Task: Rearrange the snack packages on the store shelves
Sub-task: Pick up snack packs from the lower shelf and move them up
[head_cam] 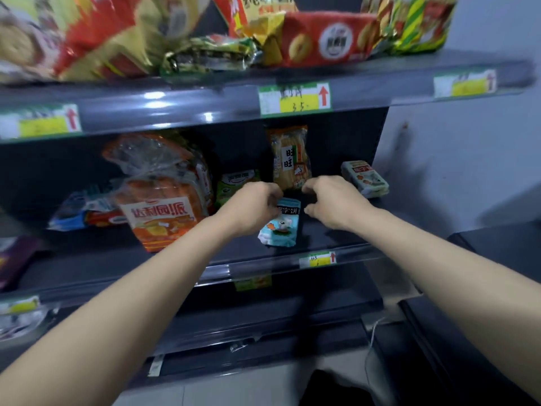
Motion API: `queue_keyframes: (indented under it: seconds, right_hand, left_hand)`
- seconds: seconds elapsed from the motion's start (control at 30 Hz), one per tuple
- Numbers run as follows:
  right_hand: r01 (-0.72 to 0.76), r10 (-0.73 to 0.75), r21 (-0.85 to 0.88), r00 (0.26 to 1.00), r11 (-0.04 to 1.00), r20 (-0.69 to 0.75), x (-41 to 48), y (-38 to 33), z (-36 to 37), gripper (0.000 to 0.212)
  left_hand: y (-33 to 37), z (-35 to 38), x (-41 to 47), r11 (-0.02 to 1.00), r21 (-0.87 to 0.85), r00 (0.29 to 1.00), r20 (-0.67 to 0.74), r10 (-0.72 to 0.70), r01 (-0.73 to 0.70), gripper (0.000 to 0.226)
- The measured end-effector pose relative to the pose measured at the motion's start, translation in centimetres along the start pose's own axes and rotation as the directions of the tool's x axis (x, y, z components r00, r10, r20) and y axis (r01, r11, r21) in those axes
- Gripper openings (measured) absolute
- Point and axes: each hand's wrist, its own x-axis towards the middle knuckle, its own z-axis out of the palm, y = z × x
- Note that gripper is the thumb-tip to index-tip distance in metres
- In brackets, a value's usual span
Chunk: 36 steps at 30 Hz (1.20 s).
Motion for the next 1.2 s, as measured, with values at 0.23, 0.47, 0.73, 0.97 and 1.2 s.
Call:
queue_keyframes:
  seconds: [0.23, 0.47, 0.73, 0.97, 1.2]
  right_hand:
    - [0.074, -0.095, -0.22, 0.991, 0.973, -0.089, -5.1, -6.9, -6.6, 0.018]
    - [0.14, -0.197, -0.264, 0.959, 0.954, -0.203, -6.0, -12.0, -13.7, 0.021]
    - [0.14, -0.212, -0.234, 0.924, 0.962, -0.318, -3.1, -14.0, -19.2, 0.021]
    - [0.161, -0.195, -0.126, 0.92, 0.979, -0.339, 0.1, -12.7, -21.5, 0.021]
    - [0.248, -0.253, -0.047, 0.943, 0.968, -0.217, 4.3, -12.5, -21.3, 0.025]
  left_hand:
    - [3.1, -7.8, -6.9, 0.989, 0.101, 0.994, -0.032, 0.109, -0.105, 0.031]
    - [4.7, -15.9, -10.4, 0.989, 0.109, 0.983, -0.147, 0.111, -0.096, 0.036]
    - [4.7, -21.5, -10.8, 0.99, 0.134, 0.952, -0.295, 0.083, -0.045, 0.028]
    - [6.3, -20.8, -7.4, 0.996, 0.087, 0.938, -0.345, 0.042, -0.012, 0.039]
    - [6.9, -20.1, -4.3, 0.981, 0.149, 0.933, -0.354, -0.063, 0.123, 0.054]
